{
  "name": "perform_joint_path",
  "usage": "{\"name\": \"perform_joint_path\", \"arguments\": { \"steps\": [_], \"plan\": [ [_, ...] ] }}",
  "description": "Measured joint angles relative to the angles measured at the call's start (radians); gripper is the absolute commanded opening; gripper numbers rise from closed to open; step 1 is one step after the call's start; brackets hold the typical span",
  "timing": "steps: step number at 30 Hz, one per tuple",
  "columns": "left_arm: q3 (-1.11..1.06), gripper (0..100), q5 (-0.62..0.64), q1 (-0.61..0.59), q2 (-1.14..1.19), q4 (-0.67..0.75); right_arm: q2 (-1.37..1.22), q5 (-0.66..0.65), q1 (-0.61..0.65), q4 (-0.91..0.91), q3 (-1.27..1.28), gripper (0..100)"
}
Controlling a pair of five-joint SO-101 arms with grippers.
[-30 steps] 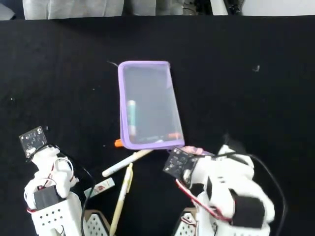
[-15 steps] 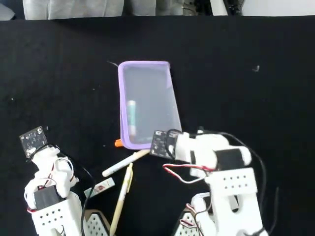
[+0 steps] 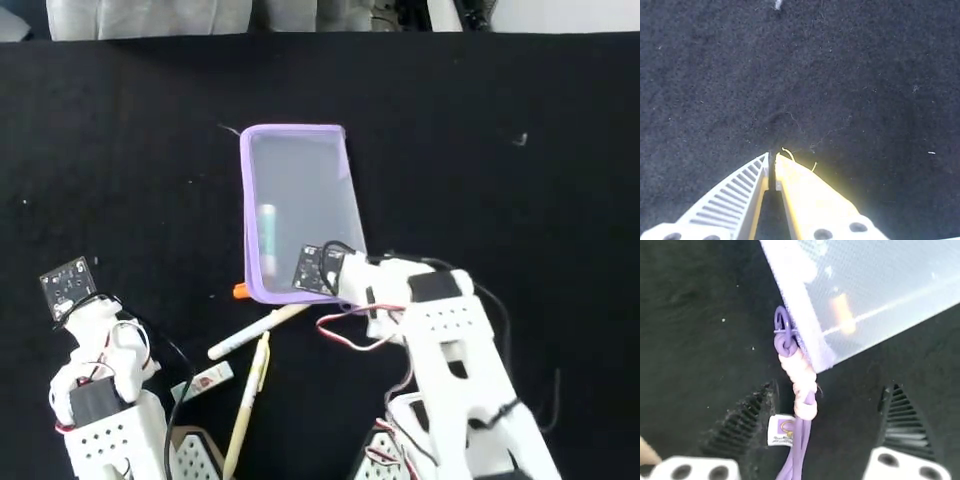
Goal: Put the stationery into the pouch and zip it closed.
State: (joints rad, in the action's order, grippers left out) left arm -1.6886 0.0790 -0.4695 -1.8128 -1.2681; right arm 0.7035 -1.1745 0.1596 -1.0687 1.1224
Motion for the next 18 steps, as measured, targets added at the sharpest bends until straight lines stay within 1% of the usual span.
{"name": "perform_joint_path", "arguments": {
  "steps": [10, 12, 16, 18],
  "plan": [
    [0.000, 3, 0.000, 0.000, 0.000, 0.000, -0.269, 0.000, 0.000, 0.229, 0.000, 30.9],
    [0.000, 3, 0.000, 0.000, 0.000, 0.000, -0.319, 0.000, -0.006, 0.264, 0.000, 25.7],
    [0.000, 3, 0.000, 0.000, 0.000, 0.000, -0.384, 0.003, -0.044, 0.269, -0.040, 7.8],
    [0.000, 3, 0.000, 0.000, 0.000, 0.000, -0.408, 0.003, -0.072, 0.259, -0.071, 0.8]
  ]
}}
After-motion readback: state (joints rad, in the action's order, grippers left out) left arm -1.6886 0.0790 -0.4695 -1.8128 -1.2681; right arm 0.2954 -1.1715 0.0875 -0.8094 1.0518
